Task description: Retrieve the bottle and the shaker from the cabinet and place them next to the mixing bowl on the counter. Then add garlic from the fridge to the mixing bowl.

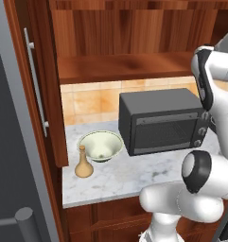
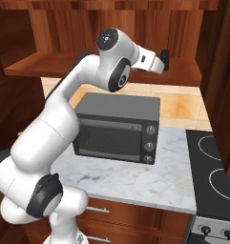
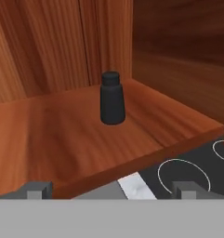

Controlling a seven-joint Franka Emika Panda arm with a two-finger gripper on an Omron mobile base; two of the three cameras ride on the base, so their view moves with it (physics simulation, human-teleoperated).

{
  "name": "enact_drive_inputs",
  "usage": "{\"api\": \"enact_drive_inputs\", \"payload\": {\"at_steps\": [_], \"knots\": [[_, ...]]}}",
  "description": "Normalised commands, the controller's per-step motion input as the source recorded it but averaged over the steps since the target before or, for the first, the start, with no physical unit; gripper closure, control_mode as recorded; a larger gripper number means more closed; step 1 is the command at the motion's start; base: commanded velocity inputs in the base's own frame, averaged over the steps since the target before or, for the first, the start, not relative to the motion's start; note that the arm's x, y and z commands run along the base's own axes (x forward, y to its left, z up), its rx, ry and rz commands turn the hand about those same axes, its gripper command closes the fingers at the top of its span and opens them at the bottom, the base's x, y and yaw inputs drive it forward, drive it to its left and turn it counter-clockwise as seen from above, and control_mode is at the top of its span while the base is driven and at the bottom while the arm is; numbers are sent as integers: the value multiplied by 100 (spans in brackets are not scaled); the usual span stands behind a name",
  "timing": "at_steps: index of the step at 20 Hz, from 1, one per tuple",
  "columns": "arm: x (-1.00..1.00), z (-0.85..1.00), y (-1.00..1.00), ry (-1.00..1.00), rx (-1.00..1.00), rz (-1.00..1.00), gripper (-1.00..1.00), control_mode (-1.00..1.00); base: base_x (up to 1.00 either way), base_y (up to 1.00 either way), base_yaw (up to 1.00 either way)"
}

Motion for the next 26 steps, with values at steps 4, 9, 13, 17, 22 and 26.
{"api": "enact_drive_inputs", "payload": {"at_steps": [4,9,13,17,22,26], "knots": [[33,0,-17,0,0,0,-100,-100,0,0,0],[32,0,-17,0,0,0,-100,-100,0,0,0],[35,0,-15,0,0,0,-100,-100,0,0,0],[33,0,-15,0,0,0,-100,-100,0,0,0],[34,0,-15,0,0,0,-100,-100,0,0,0],[33,-3,-11,0,0,0,-100,-100,0,0,0]]}}
